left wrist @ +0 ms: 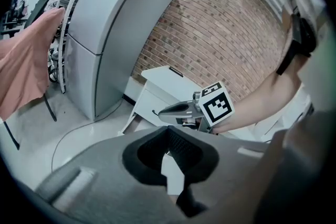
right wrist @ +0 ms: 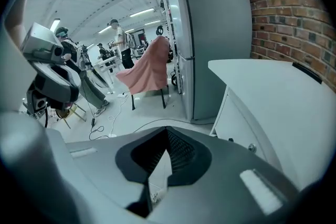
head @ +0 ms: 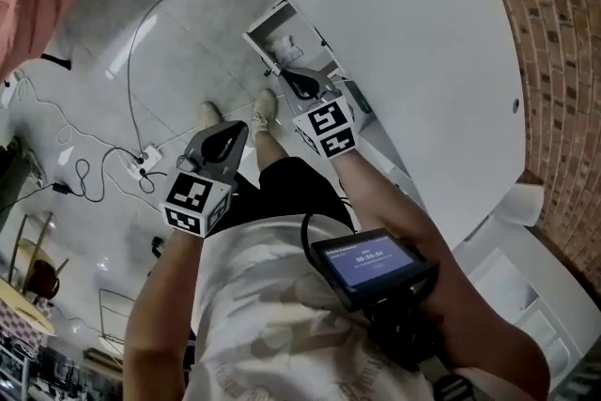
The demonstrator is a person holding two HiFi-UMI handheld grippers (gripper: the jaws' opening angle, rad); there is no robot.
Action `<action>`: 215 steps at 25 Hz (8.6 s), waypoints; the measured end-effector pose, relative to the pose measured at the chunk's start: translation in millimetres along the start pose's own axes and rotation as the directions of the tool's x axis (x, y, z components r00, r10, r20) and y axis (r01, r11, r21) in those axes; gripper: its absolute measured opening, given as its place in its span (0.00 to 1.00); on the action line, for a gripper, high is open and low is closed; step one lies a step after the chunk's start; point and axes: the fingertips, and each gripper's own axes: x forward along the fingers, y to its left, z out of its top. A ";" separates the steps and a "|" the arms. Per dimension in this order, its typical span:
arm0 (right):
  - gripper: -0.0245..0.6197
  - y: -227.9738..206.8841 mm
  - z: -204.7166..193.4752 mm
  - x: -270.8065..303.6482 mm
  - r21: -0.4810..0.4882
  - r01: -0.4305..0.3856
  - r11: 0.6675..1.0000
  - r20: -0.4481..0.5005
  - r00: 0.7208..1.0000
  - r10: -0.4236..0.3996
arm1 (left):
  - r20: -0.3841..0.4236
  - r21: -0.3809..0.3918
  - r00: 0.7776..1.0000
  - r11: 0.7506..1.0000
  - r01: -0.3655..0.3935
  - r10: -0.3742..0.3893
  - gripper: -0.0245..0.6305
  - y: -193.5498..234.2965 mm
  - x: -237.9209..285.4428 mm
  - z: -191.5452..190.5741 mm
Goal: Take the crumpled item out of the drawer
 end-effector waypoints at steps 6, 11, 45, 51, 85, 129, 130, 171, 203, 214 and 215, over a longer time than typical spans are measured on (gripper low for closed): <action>0.05 -11.5 -15.2 27.8 -0.002 -0.024 1.000 -0.024 0.999 0.024 | 0.002 -0.049 0.999 0.997 -0.052 0.052 0.04 27.8 15.9 -12.7; 0.05 -25.5 -42.3 44.4 -0.010 -0.022 1.000 -0.078 0.997 0.021 | 0.019 -0.094 0.997 0.993 -0.076 0.078 0.04 47.2 32.7 -21.0; 0.05 -124.2 -202.1 194.3 -0.070 0.061 0.996 -0.394 0.915 -0.084 | 0.006 -0.232 0.998 0.971 -0.060 0.063 0.04 120.4 151.9 -127.1; 0.05 -146.7 -208.7 218.1 -0.065 0.097 0.993 -0.391 0.913 -0.115 | 0.014 -0.254 0.999 0.966 -0.039 0.044 0.04 114.5 161.3 -134.2; 0.11 -171.7 -242.0 263.3 0.140 0.211 0.967 -0.472 0.873 -0.122 | -0.012 -0.252 0.997 0.965 -0.079 0.079 0.04 135.6 142.6 -163.1; 0.09 -71.4 -92.0 77.3 -0.029 0.357 0.934 -0.095 0.929 -0.358 | -0.021 0.007 0.999 1.000 0.029 -0.029 0.04 82.8 34.3 -93.1; 0.09 -67.8 -90.3 72.2 -0.029 0.354 0.935 -0.088 0.931 -0.355 | -0.015 0.011 0.999 0.999 0.030 -0.030 0.04 81.4 32.0 -90.4; 0.09 -17.2 84.9 -159.9 0.121 0.301 0.946 0.315 0.892 -0.324 | 0.078 0.178 0.991 0.980 0.093 -0.108 0.04 -7.1 -44.5 75.3; 0.09 29.3 129.9 -250.7 0.119 0.266 0.956 0.444 0.847 -0.291 | 0.124 0.310 0.977 0.942 0.127 -0.172 0.04 -51.0 -88.7 123.8; 0.09 29.3 128.3 -255.7 0.054 0.269 0.962 0.442 0.857 -0.264 | 0.126 0.335 0.975 0.933 0.132 -0.183 0.04 -65.4 -84.6 125.3; 0.09 26.8 128.1 -256.1 0.049 0.271 0.961 0.441 0.858 -0.264 | 0.128 0.338 0.975 0.932 0.130 -0.182 0.04 -65.8 -84.0 126.6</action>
